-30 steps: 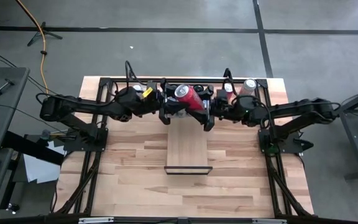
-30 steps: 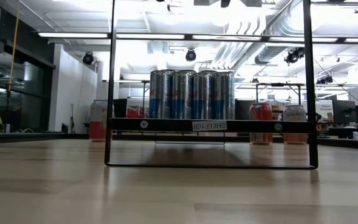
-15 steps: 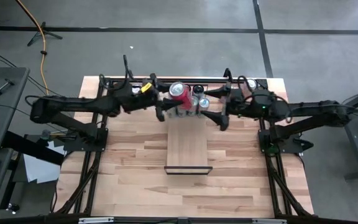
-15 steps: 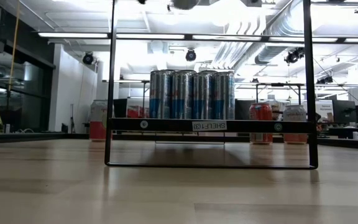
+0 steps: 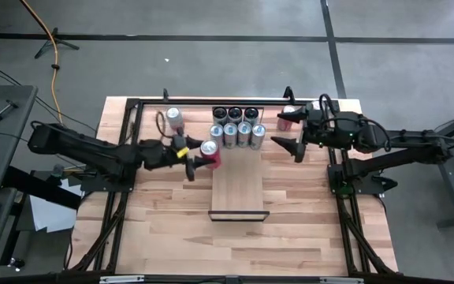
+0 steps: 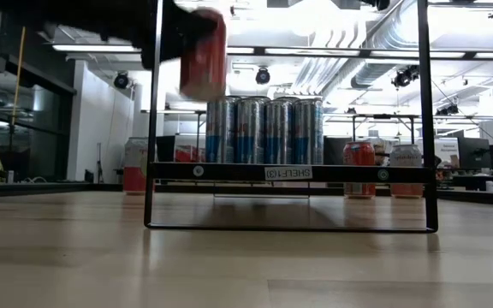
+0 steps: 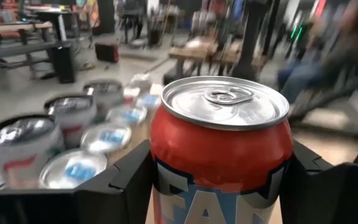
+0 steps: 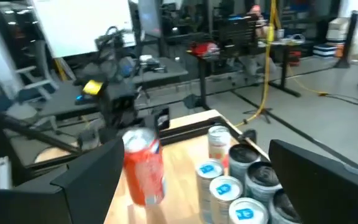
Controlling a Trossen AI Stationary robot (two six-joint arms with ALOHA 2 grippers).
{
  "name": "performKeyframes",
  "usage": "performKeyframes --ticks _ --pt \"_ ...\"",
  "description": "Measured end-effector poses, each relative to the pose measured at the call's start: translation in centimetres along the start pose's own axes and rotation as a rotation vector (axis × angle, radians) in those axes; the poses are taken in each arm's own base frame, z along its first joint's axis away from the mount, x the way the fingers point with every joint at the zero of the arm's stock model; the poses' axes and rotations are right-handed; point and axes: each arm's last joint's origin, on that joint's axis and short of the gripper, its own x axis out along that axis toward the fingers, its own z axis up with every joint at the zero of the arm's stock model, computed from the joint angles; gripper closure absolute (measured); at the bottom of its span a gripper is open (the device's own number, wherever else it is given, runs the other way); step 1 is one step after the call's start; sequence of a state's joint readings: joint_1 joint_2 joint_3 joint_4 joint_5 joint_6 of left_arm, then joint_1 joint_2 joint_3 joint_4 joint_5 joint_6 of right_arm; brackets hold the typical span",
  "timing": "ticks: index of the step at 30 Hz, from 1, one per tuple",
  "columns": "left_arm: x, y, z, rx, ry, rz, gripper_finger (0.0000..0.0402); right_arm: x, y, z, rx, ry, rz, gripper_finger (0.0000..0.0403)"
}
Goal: Place canned beverage on shelf
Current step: Put the left red soda can on the shelf
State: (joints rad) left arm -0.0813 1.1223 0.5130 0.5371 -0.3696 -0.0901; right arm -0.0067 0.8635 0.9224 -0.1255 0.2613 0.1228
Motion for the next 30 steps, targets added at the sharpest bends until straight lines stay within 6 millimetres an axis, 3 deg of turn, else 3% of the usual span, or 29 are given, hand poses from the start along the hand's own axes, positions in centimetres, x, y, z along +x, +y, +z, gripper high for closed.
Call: performKeyframes --ticks 4,18,26,30 --pt "1.1 0.0 -1.9 0.075 0.059 0.009 0.0206 0.4 0.0 -0.2 -0.004 0.010 -0.037 0.0017" --pt "4.9 -0.3 -6.7 0.087 0.081 0.024 0.0206 2.2 0.3 -1.4 0.012 0.074 -0.046 0.0017" --pt "5.4 -0.3 -7.6 0.110 0.091 0.057 0.0206 2.7 0.4 -1.7 0.026 0.088 -0.049 0.0017" --pt "5.4 -0.2 -7.8 0.105 0.097 0.059 0.0186 2.7 0.4 -1.7 0.025 0.090 -0.049 0.0017"
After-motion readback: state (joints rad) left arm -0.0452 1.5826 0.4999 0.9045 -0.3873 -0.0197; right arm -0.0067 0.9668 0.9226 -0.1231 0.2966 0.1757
